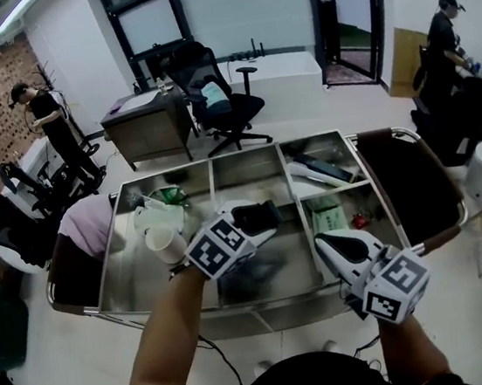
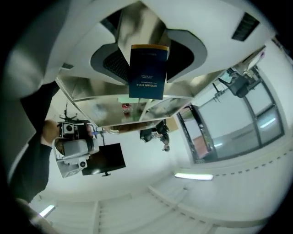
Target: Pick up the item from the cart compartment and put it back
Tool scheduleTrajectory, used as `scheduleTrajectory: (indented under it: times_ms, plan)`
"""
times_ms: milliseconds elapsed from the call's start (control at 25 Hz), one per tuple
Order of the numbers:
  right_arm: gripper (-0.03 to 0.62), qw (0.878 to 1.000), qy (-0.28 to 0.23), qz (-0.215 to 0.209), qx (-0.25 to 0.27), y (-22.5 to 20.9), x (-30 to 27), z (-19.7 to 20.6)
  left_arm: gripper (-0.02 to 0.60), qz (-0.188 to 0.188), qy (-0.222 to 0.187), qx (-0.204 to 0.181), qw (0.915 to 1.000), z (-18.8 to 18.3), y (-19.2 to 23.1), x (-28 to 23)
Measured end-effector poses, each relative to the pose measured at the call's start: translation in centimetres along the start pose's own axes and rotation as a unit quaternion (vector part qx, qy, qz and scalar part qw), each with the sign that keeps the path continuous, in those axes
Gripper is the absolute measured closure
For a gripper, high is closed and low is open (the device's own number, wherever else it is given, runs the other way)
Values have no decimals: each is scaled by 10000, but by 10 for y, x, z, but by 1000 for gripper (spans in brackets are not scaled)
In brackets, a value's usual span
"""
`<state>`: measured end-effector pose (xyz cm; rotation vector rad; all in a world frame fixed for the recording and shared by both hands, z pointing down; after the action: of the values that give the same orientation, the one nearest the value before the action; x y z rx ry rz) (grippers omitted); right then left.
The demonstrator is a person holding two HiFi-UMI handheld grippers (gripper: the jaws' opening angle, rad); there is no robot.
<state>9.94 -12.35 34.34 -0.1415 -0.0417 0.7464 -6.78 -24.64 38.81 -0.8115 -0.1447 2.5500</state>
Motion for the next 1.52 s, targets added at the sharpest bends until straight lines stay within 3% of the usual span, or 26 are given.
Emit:
scheduleTrajectory:
  times_ms: [80,160,280,360,600,760,880,960,1200,1520]
  plan:
    - [576,10000,1,-11,7,2,-2,0,330,-609,-491,271,9966,-6,4,16]
    - [576,10000,1,-35,11,4,-3,1,330,-1044,-1023,706,9867,-12,8,33]
    - [576,10000,13,-65,17,7,-6,2,328,-1382,-1758,1312,9658,-19,10,57]
    - [576,10000,28,-88,23,9,-8,3,327,-1556,-2083,1502,9539,-21,7,72]
    - [576,9999,67,-86,42,9,-9,4,327,-2243,-2763,1638,9201,-24,-11,114]
    - [576,9999,83,-87,39,8,-10,5,327,-2468,-2857,1868,9069,-22,-25,137]
    - [576,9999,81,-113,27,10,-8,6,327,-2639,-3217,2142,8838,-18,-41,155]
    - [576,9999,32,-148,-7,11,-5,4,325,-2737,-3391,2207,8726,-17,-56,161]
    - [576,9997,-105,-197,-119,14,-2,4,325,-2994,-3259,2111,8715,3,-91,162]
    - [576,9994,-140,-163,-274,11,-3,9,325,-3111,-3049,2161,8738,17,-96,164]
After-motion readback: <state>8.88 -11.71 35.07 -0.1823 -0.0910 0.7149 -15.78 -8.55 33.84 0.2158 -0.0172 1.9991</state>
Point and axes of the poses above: the fingertips, and each gripper's own axes: x backward along the fingers, y to its left, z out of its underside, the point moved 7 cm from there along x, backward along the fingers, and after that the axes turned 4 degrees about -y, right-handed, at the moved point
